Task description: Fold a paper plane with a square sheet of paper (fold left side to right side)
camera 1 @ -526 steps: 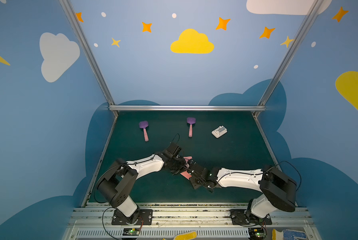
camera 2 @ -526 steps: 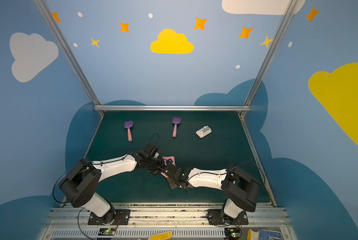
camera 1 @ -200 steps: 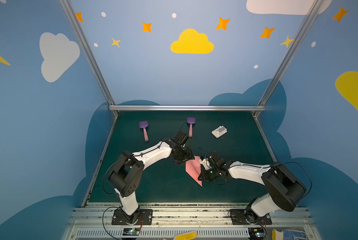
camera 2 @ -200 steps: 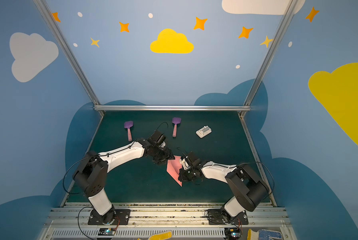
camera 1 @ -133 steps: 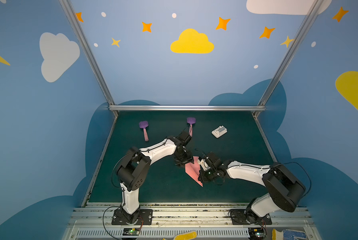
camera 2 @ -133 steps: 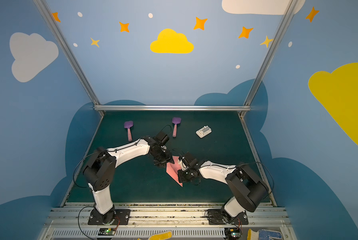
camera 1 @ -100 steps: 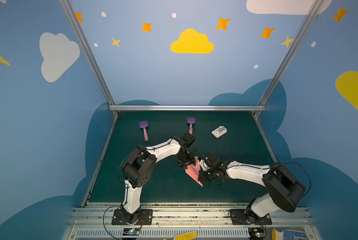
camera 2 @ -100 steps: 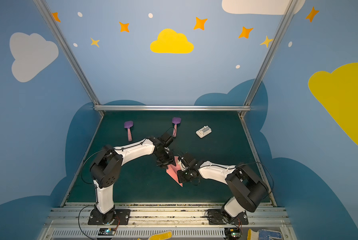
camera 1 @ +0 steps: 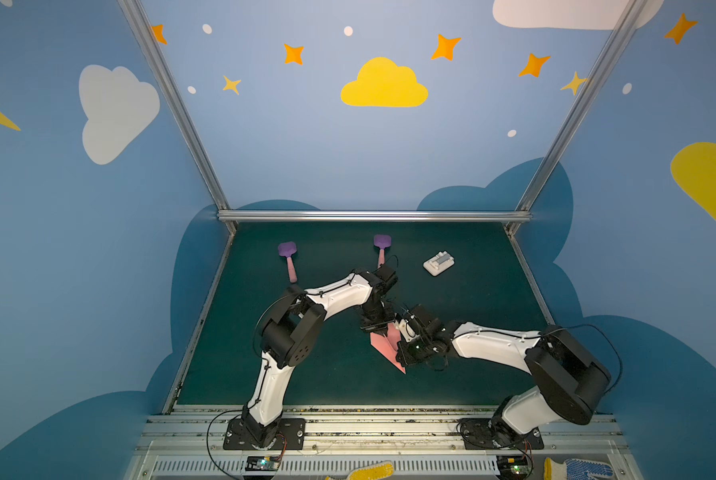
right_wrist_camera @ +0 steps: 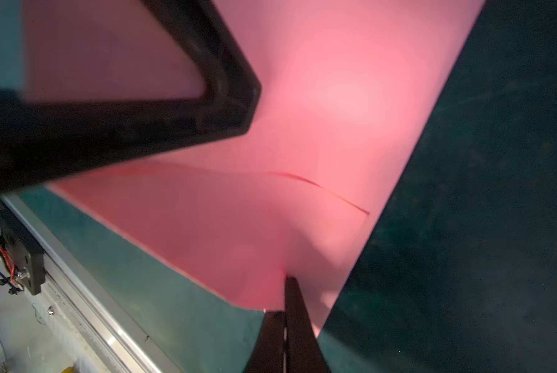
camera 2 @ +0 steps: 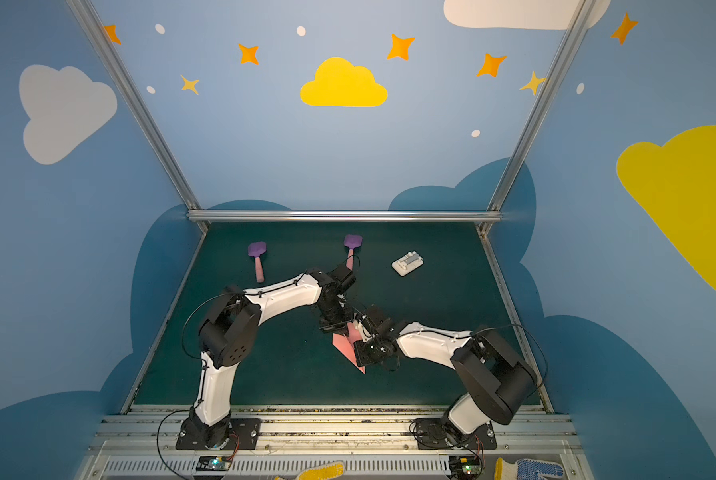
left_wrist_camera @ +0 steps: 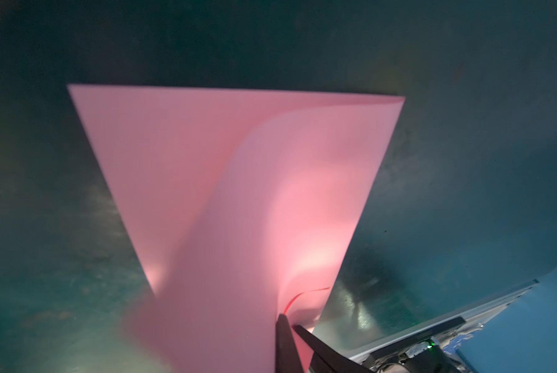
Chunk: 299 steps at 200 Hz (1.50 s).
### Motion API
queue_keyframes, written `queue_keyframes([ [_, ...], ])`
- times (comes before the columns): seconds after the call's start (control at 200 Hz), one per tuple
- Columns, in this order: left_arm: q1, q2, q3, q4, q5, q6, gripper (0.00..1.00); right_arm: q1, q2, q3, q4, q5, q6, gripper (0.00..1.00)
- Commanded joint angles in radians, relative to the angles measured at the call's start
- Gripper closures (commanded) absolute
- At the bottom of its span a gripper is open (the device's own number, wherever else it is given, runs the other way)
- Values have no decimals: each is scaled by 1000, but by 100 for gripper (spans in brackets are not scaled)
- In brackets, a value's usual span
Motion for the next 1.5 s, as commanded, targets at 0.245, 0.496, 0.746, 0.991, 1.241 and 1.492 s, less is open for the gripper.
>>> queue_keyframes([
  [0.245, -1, 45, 60, -91, -32, 64, 76, 8, -9, 7, -52, 14, -21, 100],
  [0.496, 12, -35, 48, -70, -69, 62, 52, -16, -10, -23, 1, -45, -4, 100],
  [0.746, 77, -216, -50, -2, -115, 35, 45, -98, -6, -95, 120, -223, 34, 100],
  [0.991, 77, -356, -248, 153, -97, 25, 59, -196, 50, -166, 256, -397, 100, 100],
  [1.241, 6, -343, -383, 335, -43, 66, 85, -290, 130, -218, 358, -538, 145, 100],
  [1.492, -56, -270, -371, 424, -12, 101, 89, -328, 144, -233, 354, -563, 149, 100],
])
